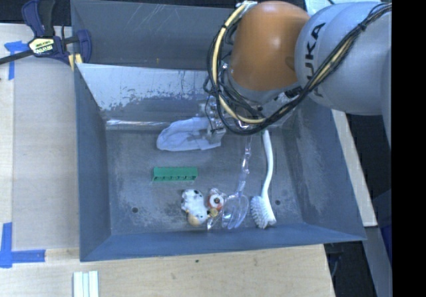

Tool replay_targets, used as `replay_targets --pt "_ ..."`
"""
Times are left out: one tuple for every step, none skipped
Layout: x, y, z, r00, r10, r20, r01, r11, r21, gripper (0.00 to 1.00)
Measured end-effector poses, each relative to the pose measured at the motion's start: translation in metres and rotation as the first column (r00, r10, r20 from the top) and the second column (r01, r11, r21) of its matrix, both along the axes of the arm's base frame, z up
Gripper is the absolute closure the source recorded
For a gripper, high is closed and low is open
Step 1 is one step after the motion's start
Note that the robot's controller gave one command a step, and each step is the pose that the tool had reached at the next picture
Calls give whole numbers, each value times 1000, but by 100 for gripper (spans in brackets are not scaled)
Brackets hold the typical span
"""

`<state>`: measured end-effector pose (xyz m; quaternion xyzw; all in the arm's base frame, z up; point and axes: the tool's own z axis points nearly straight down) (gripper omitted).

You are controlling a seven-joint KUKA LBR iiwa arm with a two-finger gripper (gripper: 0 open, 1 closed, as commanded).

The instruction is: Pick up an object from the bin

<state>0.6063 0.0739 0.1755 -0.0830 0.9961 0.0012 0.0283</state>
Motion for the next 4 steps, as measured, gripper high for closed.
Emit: replay_targets --pt "0 -49 -82 998 53 -33 -53 999 -10 100" --pt "10 -7 -8 999 41 13 -41 999 1 100" --pt "7 -56 -87 993 -112 -19 112 994 -2 100" --pt "8 -15 -89 999 -36 10 36 999 4 100"
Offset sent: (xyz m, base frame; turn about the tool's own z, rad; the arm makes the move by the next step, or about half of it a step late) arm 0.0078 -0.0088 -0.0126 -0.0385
